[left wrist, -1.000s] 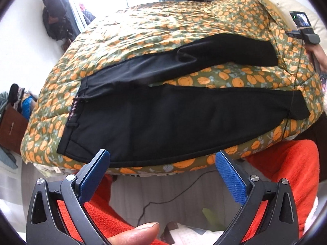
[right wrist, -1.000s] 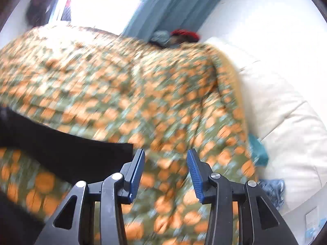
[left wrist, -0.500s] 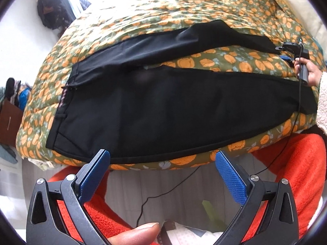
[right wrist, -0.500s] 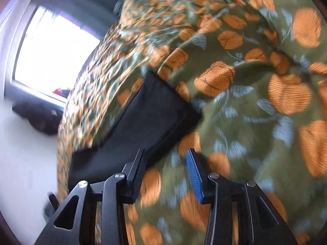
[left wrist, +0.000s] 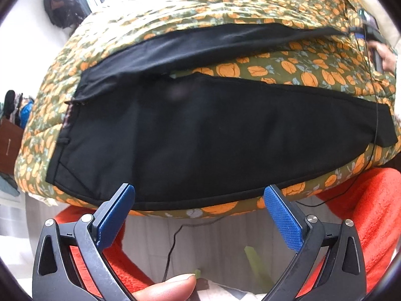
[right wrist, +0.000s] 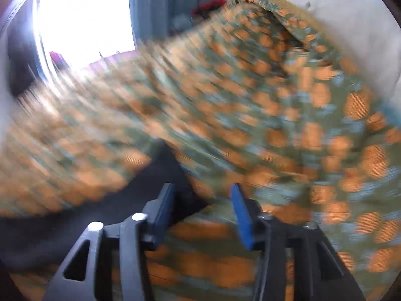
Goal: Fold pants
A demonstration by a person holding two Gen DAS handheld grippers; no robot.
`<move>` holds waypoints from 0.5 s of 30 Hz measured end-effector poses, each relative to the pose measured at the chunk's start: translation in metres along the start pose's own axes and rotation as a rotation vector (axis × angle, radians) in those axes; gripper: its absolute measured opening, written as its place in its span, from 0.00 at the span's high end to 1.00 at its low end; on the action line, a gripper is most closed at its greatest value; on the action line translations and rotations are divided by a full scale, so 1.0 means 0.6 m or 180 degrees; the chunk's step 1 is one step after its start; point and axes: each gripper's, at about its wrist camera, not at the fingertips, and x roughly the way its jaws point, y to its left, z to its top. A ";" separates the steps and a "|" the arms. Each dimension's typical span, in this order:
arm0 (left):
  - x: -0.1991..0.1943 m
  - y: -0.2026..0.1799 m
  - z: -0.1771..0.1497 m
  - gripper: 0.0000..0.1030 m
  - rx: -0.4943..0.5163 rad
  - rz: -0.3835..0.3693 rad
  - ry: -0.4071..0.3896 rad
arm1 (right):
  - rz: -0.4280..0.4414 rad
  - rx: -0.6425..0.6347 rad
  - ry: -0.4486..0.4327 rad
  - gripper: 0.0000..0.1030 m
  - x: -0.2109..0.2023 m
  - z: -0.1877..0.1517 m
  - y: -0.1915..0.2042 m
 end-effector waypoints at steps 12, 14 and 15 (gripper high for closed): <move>0.122 0.197 0.201 0.00 -0.0799 0.0549 -0.0791 | 0.1505 0.0262 0.0256 0.52 -0.097 -0.144 0.186; 0.199 0.241 0.223 0.00 -0.0945 0.1024 -0.0673 | 0.1988 0.0237 0.0426 0.52 -0.120 -0.158 0.274; 0.244 0.265 0.221 0.00 -0.1017 0.1228 -0.0480 | 0.2378 0.0236 0.0557 0.52 -0.140 -0.168 0.345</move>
